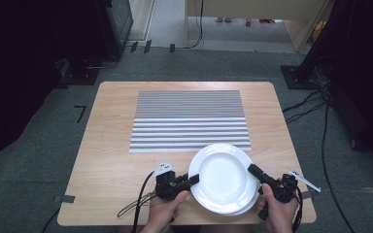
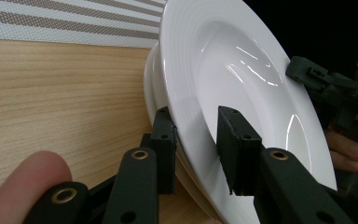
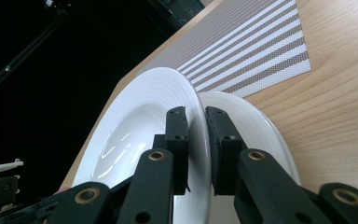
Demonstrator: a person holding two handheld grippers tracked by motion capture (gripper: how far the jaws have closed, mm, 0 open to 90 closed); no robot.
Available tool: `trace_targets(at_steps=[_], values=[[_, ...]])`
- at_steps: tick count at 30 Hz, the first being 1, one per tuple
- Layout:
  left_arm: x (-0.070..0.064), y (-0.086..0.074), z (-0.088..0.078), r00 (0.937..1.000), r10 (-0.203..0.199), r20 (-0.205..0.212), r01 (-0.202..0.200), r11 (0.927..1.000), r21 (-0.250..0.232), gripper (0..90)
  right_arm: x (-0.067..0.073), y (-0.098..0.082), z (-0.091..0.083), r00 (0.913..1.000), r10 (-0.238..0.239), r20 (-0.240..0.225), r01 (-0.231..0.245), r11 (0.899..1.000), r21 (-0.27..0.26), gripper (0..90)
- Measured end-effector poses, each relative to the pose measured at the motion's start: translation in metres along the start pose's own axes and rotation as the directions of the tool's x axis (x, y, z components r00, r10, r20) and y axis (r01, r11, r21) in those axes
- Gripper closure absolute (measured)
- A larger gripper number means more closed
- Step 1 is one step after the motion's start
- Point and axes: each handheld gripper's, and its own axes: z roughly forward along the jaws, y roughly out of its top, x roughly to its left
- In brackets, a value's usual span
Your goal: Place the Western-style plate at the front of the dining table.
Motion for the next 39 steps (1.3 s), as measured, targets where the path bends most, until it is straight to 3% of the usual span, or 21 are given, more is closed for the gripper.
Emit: trace_targets(at_steps=[17, 24, 39], values=[[0.0, 0.008, -0.004, 0.9983, -0.01, 0.058, 0.009, 0.9999, 0.011, 70.2, 0.013, 0.006, -0.004, 0.9997, -0.004, 0.023, 0.005, 0.999, -0.037, 81.4], [0.002, 0.014, -0.008, 0.9985, -0.014, 0.053, 0.014, 0.9999, 0.008, 70.1, 0.019, 0.01, 0.002, 0.9993, -0.018, 0.033, 0.019, 0.999, -0.033, 81.1], [0.011, 0.034, -0.027, 0.9999, -0.005, 0.014, 0.006, 0.9994, -0.033, 70.0, 0.045, 0.019, 0.025, 0.9967, -0.079, 0.018, 0.079, 0.997, -0.022, 80.2]])
